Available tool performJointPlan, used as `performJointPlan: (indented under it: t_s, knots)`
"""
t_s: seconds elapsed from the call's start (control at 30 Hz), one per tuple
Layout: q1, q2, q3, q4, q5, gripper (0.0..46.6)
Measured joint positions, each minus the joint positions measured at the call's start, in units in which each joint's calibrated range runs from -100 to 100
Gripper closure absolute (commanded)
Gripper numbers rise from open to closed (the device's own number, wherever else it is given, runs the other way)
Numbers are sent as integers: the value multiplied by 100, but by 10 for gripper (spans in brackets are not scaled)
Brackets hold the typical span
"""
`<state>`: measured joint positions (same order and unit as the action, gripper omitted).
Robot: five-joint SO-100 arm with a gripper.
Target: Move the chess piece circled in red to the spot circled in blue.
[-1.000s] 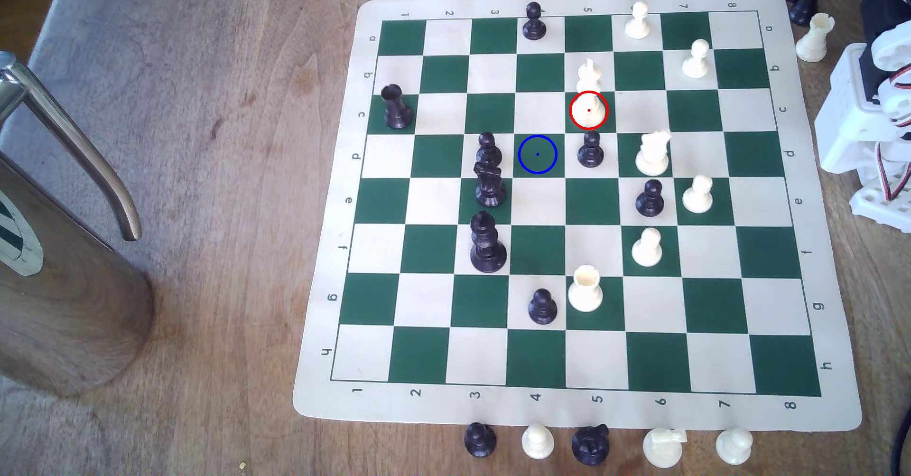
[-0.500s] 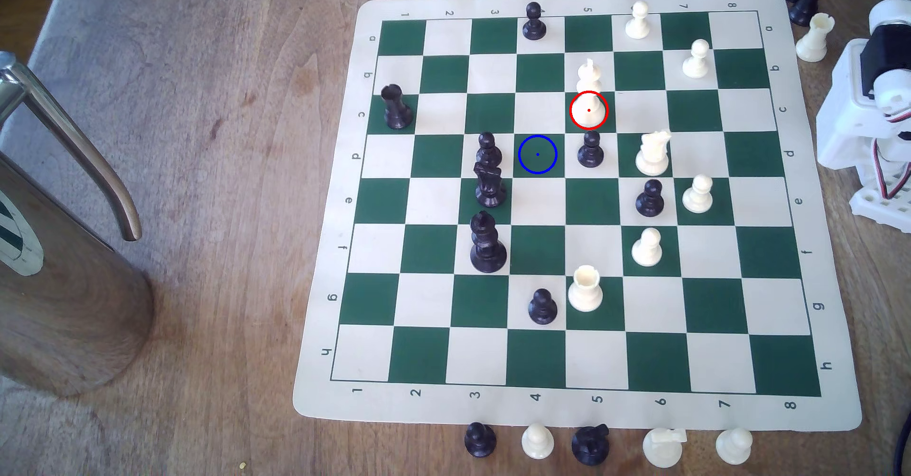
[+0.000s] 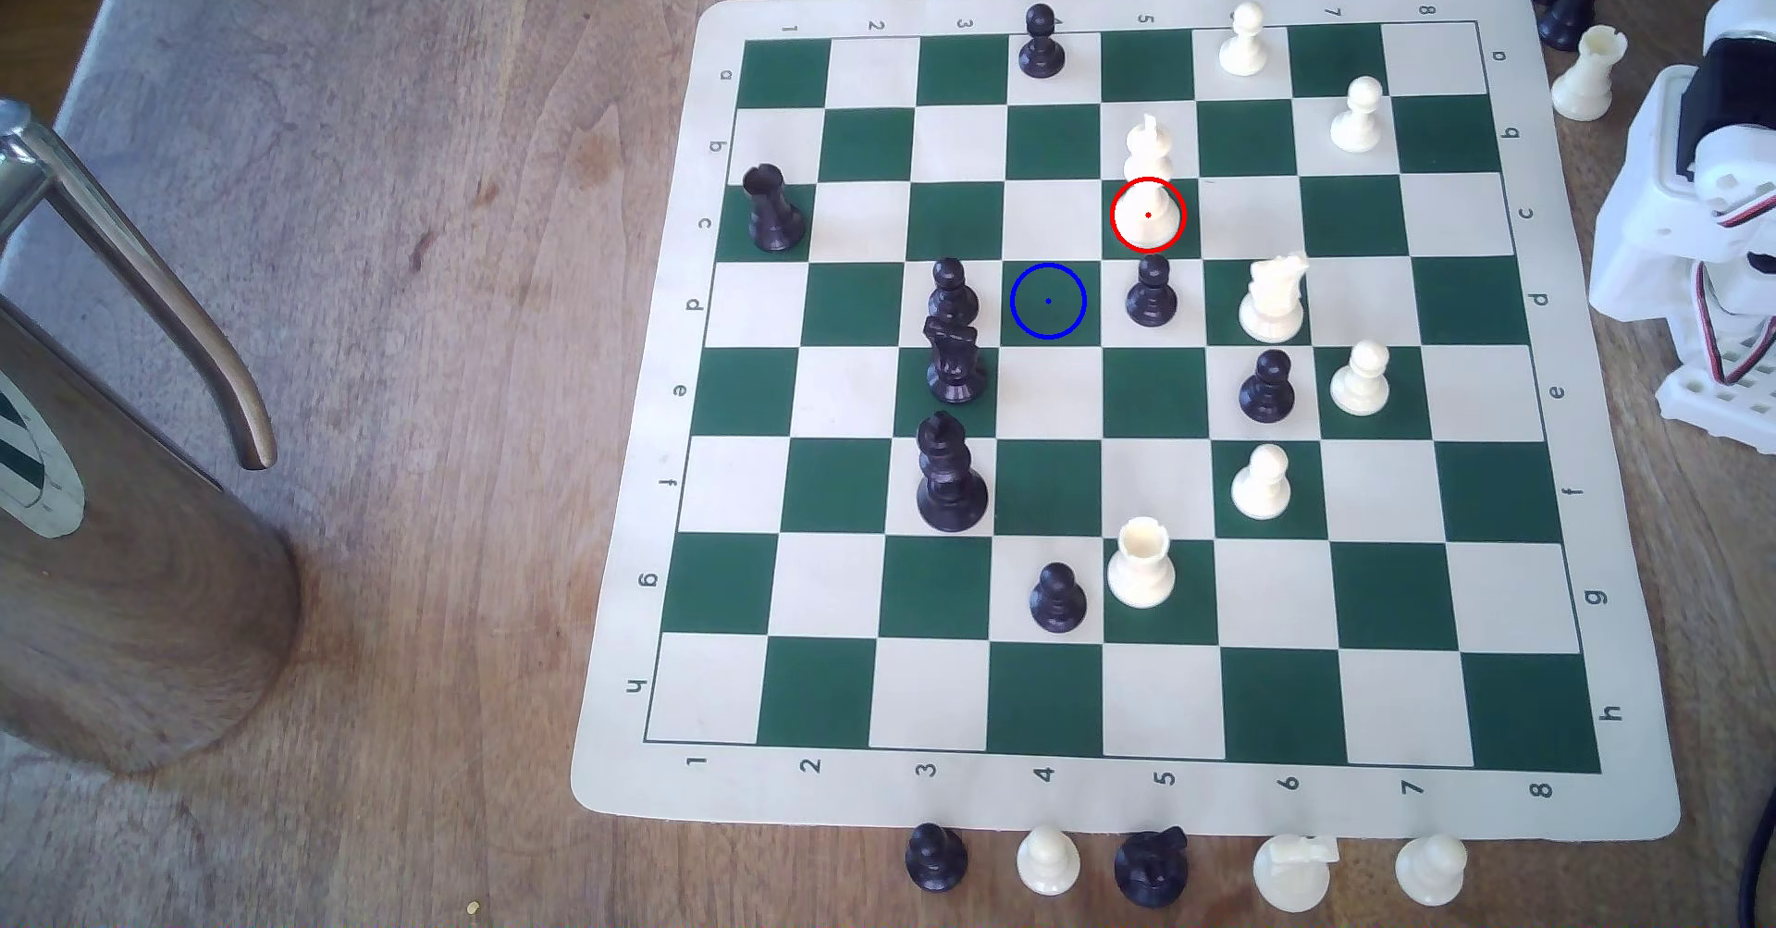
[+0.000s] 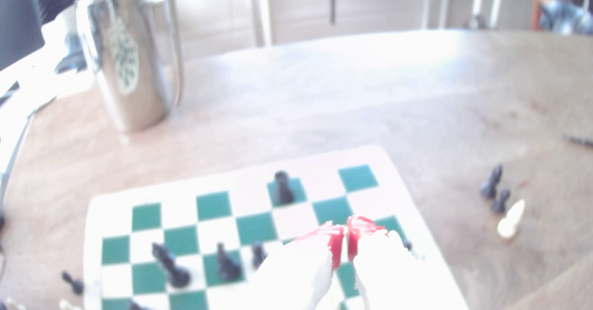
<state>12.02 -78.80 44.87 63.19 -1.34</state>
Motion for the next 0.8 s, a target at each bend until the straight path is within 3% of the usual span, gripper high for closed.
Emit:
performJointPlan:
  t_s: [0.27,0.4,0.6,0.8]
  knots:
    - [-103,1902,-1003,1155,-723,430]
    - [-162,2648,-1175,1331,-1118,393]
    - [-44,3511,-1166,1227,-1275,301]
    - [-88,4039,-1274,1052,-1309,307]
